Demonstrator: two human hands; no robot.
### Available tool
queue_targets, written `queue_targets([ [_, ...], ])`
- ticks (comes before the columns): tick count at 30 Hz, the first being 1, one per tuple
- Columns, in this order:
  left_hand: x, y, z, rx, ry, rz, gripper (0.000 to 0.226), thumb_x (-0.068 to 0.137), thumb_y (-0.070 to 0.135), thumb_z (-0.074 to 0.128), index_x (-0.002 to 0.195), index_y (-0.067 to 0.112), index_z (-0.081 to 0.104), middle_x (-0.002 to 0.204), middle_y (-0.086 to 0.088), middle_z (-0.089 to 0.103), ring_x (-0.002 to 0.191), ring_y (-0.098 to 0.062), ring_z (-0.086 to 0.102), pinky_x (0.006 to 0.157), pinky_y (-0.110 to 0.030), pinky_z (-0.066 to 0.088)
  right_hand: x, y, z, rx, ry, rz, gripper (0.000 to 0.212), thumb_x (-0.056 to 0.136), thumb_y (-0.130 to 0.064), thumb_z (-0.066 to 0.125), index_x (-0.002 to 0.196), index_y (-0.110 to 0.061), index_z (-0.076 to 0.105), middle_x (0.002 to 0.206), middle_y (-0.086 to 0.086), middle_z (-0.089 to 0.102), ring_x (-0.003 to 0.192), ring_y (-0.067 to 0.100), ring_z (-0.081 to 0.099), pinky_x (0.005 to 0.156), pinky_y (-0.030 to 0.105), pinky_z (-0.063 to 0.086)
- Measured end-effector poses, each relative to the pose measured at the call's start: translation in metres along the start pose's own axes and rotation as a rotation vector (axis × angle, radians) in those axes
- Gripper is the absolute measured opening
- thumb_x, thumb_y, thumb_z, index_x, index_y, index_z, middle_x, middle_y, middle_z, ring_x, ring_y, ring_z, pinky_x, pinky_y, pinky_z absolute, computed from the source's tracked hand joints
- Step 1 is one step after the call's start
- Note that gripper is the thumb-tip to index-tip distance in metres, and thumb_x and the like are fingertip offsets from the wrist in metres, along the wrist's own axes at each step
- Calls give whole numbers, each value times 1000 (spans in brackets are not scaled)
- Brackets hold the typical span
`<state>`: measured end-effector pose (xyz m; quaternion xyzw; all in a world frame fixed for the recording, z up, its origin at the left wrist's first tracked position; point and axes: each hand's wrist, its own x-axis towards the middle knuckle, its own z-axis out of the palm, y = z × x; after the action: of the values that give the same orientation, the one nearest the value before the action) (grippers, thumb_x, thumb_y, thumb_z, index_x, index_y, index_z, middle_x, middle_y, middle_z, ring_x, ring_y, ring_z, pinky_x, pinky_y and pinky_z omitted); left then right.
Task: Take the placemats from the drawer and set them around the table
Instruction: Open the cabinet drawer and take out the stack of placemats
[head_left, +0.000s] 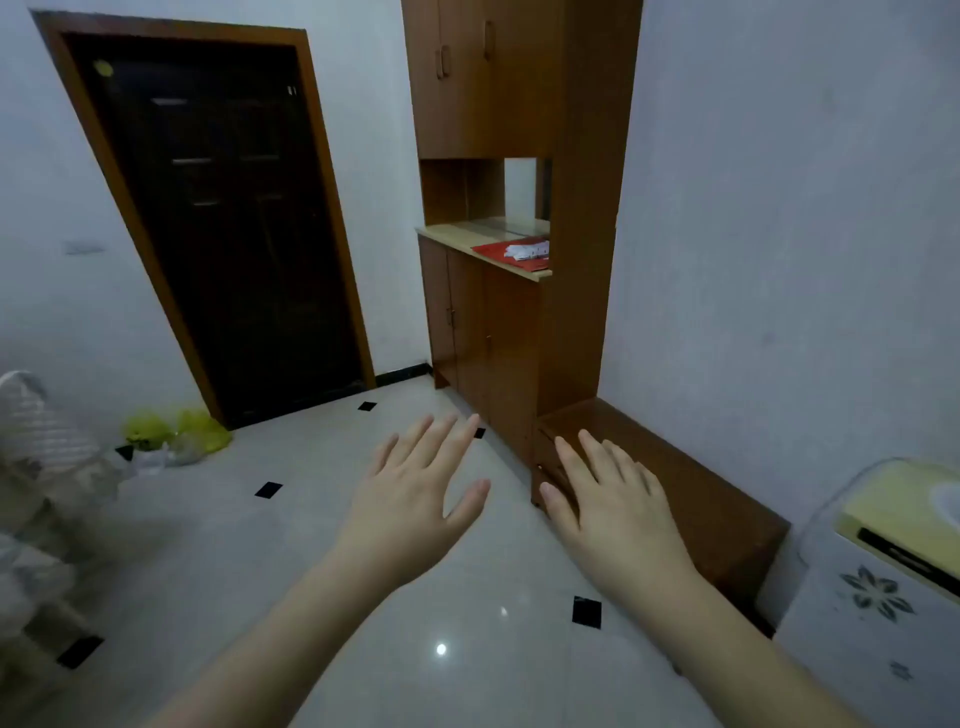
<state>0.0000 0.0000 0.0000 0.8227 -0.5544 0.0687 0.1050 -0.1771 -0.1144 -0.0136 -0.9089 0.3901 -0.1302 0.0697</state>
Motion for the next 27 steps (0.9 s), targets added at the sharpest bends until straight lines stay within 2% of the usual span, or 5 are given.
queue_targets([
  [4, 32, -7, 21, 43, -20, -2, 88, 73, 74, -14, 154, 40, -12, 167, 10, -6, 152, -12, -11, 122, -37, -8, 39, 10, 22, -32, 17, 1, 61, 101, -57, 15, 156, -33, 6, 165, -2, 7, 151, 20, 6, 120, 40, 6],
  [9, 78, -31, 45, 31, 33, 29, 84, 79, 71, -10, 156, 39, -8, 167, 9, -5, 152, -11, -12, 118, -33, -13, 96, 4, 54, -36, 1, -36, 64, 98, -60, 8, 156, -32, 7, 165, -2, 8, 151, 19, 7, 120, 38, 8],
  [18, 186, -127, 96, 33, 8, 82, 81, 84, 71, -6, 157, 36, -6, 167, 7, -3, 153, -14, -10, 116, -34, -15, 227, -37, 104, -88, -13, -44, 61, 101, -56, 18, 156, -31, 10, 164, -1, 12, 150, 20, 10, 120, 39, 9],
  [23, 247, -168, 118, 32, -11, 128, 81, 84, 70, -9, 156, 34, -10, 167, 5, -5, 153, -15, -11, 115, -34, -17, 287, -46, 134, -123, -28, -9, 68, 96, -59, 3, 156, -30, 14, 164, 0, 16, 150, 21, 14, 120, 39, 13],
  [27, 297, -185, 137, 16, -15, 144, 74, 92, 68, 3, 157, 33, -6, 167, 4, 0, 153, -16, -7, 115, -33, -15, 332, -37, 151, -110, -47, 42, 60, 102, -55, 18, 156, -31, 11, 164, -1, 13, 151, 20, 11, 120, 39, 8],
])
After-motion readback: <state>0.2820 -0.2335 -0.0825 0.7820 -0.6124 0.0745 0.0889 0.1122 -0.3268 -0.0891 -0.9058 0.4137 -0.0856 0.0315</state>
